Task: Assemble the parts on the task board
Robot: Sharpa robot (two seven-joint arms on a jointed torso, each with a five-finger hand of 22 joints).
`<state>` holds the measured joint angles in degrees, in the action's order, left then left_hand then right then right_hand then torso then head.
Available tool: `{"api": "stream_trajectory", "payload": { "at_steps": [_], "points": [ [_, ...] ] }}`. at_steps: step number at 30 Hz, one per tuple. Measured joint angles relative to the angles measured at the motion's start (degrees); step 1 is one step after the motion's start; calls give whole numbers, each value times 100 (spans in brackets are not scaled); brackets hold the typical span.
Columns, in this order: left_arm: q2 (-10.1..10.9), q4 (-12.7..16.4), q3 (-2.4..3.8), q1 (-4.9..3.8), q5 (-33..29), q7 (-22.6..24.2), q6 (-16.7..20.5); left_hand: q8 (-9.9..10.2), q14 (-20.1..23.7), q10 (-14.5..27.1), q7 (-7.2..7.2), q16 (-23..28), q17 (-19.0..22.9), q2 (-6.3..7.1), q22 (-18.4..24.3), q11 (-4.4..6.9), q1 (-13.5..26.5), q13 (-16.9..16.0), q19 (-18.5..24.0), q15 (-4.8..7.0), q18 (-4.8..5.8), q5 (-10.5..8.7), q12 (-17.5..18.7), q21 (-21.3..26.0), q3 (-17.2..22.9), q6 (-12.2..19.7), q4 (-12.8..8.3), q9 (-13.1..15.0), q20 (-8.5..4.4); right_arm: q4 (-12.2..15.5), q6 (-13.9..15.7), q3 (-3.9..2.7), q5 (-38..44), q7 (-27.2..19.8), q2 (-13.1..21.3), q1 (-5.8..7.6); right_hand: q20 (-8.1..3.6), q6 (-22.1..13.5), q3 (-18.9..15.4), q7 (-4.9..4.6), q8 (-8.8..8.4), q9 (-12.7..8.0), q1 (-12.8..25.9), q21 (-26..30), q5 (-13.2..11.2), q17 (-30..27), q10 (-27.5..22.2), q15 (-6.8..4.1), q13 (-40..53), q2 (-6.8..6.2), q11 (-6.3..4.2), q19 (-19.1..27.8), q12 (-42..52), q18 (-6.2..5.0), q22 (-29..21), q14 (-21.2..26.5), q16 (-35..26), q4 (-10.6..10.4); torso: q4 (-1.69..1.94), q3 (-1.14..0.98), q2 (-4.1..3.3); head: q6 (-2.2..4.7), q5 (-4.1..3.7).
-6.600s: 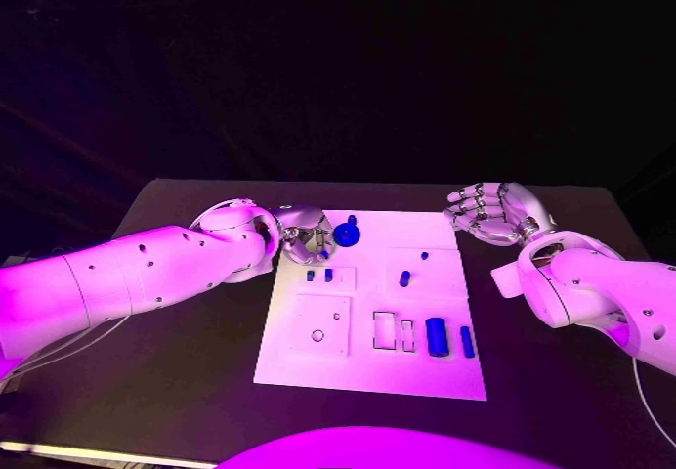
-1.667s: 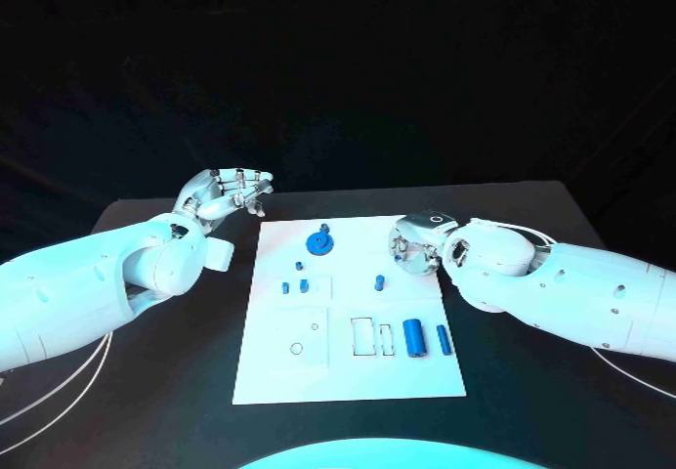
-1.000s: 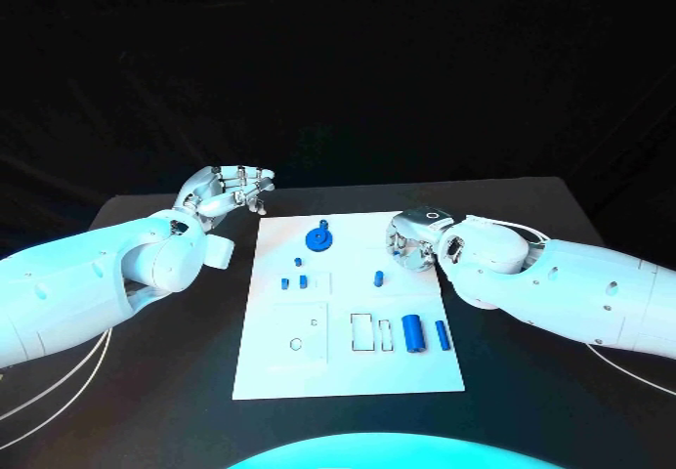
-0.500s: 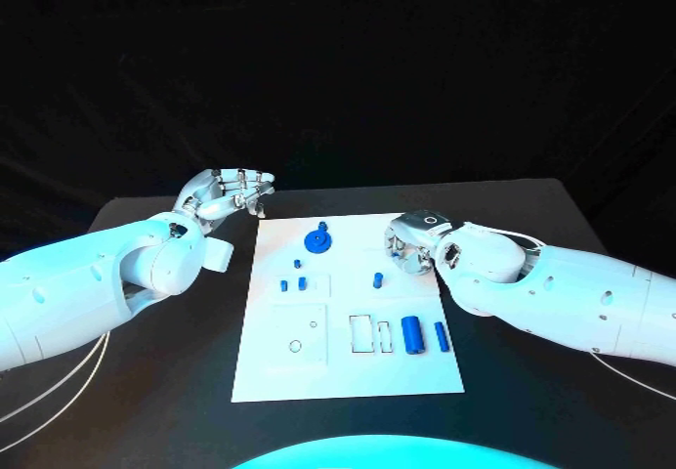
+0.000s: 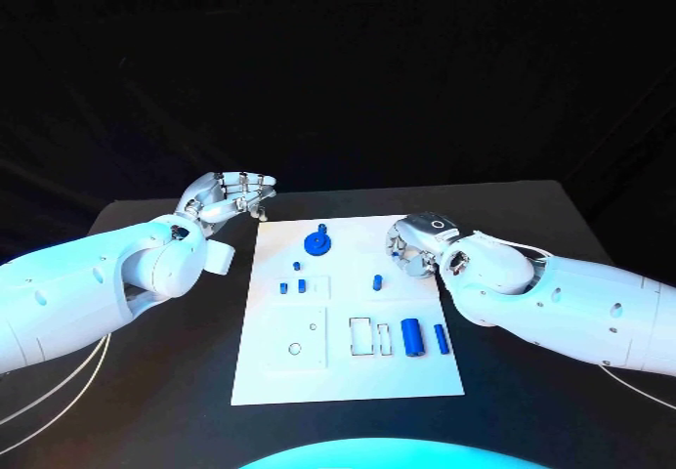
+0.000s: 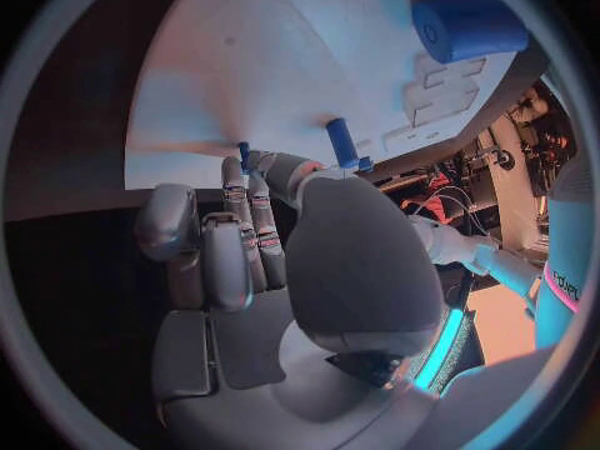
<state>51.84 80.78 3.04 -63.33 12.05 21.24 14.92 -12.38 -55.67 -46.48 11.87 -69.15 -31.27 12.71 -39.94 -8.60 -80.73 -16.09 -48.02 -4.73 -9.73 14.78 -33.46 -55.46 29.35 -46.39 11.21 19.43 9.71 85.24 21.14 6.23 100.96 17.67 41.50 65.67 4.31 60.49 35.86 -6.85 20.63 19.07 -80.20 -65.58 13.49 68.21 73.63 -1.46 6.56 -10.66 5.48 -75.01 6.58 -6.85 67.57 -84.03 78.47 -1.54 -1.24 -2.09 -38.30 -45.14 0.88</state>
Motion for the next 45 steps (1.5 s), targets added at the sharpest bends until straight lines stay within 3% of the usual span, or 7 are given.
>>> {"api": "stream_trajectory", "payload": {
  "at_steps": [8,16,24,34,41,45],
  "points": [
    [-10,-20,0,0,11,-51,-19,0,20,0,0,0,0,0,6,0,0,0,0,20,0,0,0,0,0,0,0,0,0,239,244,-49,-26,15,185,96,-21,0,6,1,0,10,0,-16,-4,19,0,1,0,0,0,-21,-8,-3,21,0,0,6,4,0,-2,5,-14],
    [-32,-28,0,0,19,-83,-23,0,20,21,0,0,0,0,6,-21,0,0,21,20,0,0,0,0,0,0,0,-1,21,733,473,-86,-185,-15,438,143,-21,-1,7,1,-1,9,1,-16,8,19,0,2,10,-1,0,-21,-23,-5,20,-1,0,7,-1,0,1,14,34],
    [-53,-37,0,2,28,-96,-24,0,20,21,-21,0,5,0,6,-21,0,-1,21,20,0,21,1,0,0,21,0,-1,21,1371,904,-106,-559,-263,613,-53,-21,-1,86,1,-2,18,1,-16,9,14,0,3,11,-1,0,-20,-28,-15,1,-1,0,87,9,4,5,22,181],
    [-52,-31,0,1,34,-98,-18,0,40,21,-22,0,5,0,6,-21,0,-1,22,0,0,21,-22,0,0,21,1,-2,21,1597,1289,-120,-854,-611,431,-324,-20,-8,139,8,-3,25,2,-16,4,20,0,5,8,-2,0,-20,-21,-16,-12,-2,0,140,-31,47,20,-57,532],
    [-93,-22,0,-1,35,-98,-10,0,40,21,-2,0,5,0,11,-21,0,-1,21,0,0,21,-22,0,0,40,1,-2,21,1468,1278,-93,-885,-744,14,-546,-20,11,147,-10,-14,26,2,13,2,19,0,6,9,-2,0,-20,-21,-17,-27,-3,0,148,-42,90,23,-175,887],
    [-162,-19,0,-2,35,-100,-8,0,40,21,-2,0,5,0,11,-21,0,-1,21,0,0,21,-22,0,0,40,1,-2,21,1315,1201,-43,-876,-794,-241,-587,-20,10,147,-10,-14,25,2,13,2,19,0,12,13,-2,0,-20,-21,-18,-27,-10,0,148,-36,114,23,-218,1003]
  ]
}}
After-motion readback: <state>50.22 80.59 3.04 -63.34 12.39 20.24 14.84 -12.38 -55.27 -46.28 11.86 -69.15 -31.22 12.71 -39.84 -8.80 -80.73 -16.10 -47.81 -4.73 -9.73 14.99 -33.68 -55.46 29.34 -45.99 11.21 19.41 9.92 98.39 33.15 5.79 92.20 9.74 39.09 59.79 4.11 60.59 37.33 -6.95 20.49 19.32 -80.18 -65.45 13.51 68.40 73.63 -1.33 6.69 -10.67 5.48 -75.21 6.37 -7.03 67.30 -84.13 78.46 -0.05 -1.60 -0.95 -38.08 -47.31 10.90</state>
